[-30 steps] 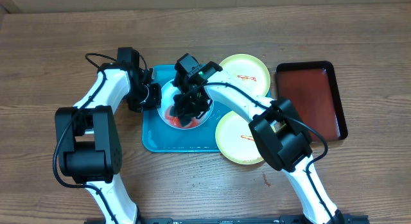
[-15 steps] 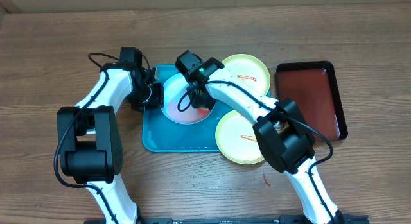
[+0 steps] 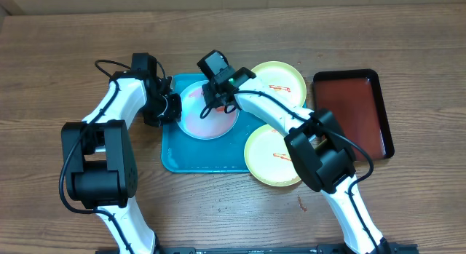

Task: Clean dirty plates on tray and stack at the side
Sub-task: 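Scrub the white plate with the sponge while left gripper holds the rim, then return the sponge with right gripper to the water tray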

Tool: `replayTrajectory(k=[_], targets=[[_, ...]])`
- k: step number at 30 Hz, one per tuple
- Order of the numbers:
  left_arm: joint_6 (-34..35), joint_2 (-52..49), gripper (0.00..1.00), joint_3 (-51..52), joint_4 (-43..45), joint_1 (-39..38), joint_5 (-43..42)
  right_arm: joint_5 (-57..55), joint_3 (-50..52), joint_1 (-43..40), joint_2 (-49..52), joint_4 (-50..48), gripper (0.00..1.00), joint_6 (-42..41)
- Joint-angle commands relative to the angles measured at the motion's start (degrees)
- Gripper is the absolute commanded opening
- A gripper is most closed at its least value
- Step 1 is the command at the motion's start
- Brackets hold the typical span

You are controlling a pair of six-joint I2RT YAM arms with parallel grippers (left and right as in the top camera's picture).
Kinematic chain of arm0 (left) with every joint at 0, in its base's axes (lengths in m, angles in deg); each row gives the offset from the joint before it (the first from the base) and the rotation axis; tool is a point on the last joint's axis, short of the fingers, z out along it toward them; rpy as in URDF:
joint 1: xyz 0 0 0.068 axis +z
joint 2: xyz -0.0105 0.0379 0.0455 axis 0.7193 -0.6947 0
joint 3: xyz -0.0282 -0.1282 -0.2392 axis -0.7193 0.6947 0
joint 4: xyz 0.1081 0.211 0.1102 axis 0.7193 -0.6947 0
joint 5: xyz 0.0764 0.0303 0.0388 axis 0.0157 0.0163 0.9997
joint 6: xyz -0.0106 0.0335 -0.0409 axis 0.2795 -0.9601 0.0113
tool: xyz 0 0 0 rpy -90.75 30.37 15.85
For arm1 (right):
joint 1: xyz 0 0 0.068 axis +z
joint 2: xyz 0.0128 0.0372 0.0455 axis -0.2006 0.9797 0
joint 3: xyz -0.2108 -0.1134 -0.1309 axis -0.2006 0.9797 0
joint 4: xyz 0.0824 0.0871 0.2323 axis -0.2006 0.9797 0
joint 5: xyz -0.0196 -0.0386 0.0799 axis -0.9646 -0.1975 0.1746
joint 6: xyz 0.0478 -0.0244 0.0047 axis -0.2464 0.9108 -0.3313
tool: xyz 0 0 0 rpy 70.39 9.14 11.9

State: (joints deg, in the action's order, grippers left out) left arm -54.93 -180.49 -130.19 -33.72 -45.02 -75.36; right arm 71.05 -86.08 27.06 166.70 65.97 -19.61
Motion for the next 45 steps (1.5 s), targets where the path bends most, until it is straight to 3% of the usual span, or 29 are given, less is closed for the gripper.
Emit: replayTrajectory(k=[1, 10, 17, 27, 36, 45], targets=[[-0.9, -1.0, 0.04, 0.1, -0.1, -0.3, 2.2, 19.8, 1.0, 0.8, 4.1, 0.9, 0.04, -1.1], [-0.9, -1.0, 0.04, 0.1, 0.8, -0.3, 1.6, 41.5, 0.9, 1.8, 4.0, 10.7, 0.04, 8.6], [-0.9, -1.0, 0.04, 0.1, 2.1, -0.2, 1.6, 42.3, -1.1, -0.6, 0.7, 17.7, 0.04, 12.4], [-0.9, -1.0, 0.04, 0.1, 3.7, -0.3, 0.4, 28.6, -4.1, -9.1, -11.8, 25.4, 0.04, 9.9], [-0.9, -1.0, 0.05, 0.1, 3.9, -2.2, 0.3, 26.8, -4.1, -22.1, -22.0, 31.1, 0.04, 9.9], [-0.9, -1.0, 0.04, 0.1, 4.1, -4.2, 0.6, 14.0, -3.5, -35.3, -24.3, 39.5, 0.04, 9.9]])
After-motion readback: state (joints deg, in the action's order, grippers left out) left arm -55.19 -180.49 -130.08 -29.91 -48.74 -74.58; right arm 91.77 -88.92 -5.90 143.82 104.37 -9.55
